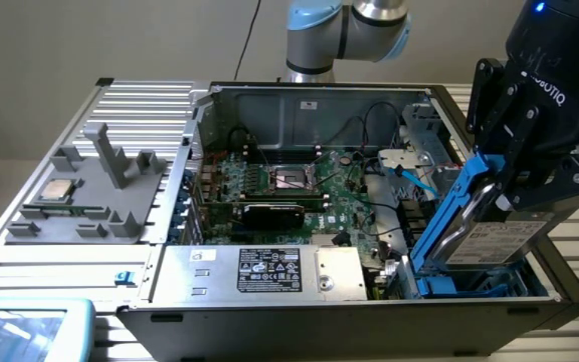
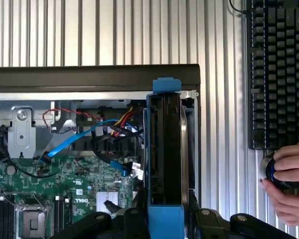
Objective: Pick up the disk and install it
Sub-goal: 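Insert the disk into the insertion slot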
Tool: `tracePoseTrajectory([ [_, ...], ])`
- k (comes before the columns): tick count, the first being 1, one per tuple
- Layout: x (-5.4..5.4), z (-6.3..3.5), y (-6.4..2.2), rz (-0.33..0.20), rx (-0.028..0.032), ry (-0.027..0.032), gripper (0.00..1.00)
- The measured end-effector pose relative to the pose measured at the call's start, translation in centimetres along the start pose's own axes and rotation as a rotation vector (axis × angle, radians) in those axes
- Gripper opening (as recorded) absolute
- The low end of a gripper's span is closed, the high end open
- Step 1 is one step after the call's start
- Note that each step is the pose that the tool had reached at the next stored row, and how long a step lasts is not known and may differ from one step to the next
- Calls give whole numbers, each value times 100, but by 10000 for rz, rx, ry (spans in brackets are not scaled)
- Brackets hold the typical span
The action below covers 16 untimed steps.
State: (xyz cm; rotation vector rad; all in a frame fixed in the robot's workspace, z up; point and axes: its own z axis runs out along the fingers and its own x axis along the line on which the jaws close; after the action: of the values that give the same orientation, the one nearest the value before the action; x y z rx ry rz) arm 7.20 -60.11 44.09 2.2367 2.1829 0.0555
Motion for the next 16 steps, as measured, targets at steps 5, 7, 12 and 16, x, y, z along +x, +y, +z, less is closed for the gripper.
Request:
tracePoseTrajectory([
  [5, 0, 9, 0, 0, 0, 1, 37],
  [7, 0, 23, -1, 0, 0, 0, 37],
  [12, 5, 59, -2, 0, -3, 1, 37],
  [16, 12, 74, -1, 1, -9, 3, 37],
])
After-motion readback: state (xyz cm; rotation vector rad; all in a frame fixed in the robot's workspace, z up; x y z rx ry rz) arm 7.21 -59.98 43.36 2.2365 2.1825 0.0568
